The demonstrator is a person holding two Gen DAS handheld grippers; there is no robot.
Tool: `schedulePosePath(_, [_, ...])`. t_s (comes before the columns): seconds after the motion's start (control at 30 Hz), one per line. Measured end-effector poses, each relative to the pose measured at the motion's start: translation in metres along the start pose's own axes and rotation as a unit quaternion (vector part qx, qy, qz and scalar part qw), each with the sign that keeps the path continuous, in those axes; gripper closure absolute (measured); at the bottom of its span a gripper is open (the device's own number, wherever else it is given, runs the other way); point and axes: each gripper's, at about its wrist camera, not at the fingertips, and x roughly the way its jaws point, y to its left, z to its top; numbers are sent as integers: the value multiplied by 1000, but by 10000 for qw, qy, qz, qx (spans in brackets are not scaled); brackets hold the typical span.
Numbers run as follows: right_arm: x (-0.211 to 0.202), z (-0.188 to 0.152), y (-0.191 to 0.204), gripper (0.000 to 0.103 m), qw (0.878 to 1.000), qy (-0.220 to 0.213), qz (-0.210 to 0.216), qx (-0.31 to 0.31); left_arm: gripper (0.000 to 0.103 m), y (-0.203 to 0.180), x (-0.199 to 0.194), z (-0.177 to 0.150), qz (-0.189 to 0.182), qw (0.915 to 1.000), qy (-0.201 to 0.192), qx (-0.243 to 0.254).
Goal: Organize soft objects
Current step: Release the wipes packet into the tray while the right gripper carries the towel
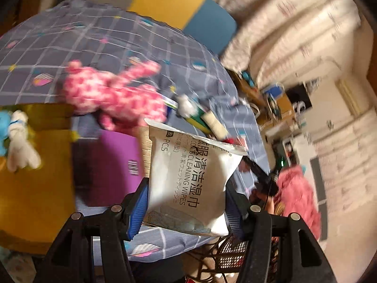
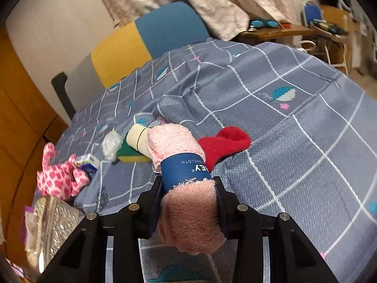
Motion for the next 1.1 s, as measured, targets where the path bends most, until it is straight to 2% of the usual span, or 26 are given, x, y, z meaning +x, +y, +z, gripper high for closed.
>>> schedulePosePath(0.2, [-9,-5,6,62,9999,-66,-86,58,43,70,-19,12,506,9972,-219,-514])
schedulePosePath(0.27, [-15,-9,10,62,9999,-90,-65,86,43,96,-14,17,670,9950,-194,-709])
schedulePosePath(0.47, [-41,-21,42,62,9999,-108,34,-100,43,149,19,33,1151,9897,10,-846])
schedulePosePath(0.73, [-90,-30,105,62,9978,-300,529,-280,43,193,58,51,1707,9815,201,-841])
schedulePosePath(0.93, [-111,-41,161,62,9940,-317,885,-563,43,206,75,63,2015,9762,264,-754])
schedulePosePath(1.03, [-118,-46,188,62,9910,-300,1090,-722,43,214,78,68,2353,9682,238,-818])
schedulePosePath(1.1, [-122,-51,207,62,9878,-298,1282,-829,42,217,76,68,2416,9654,229,-950])
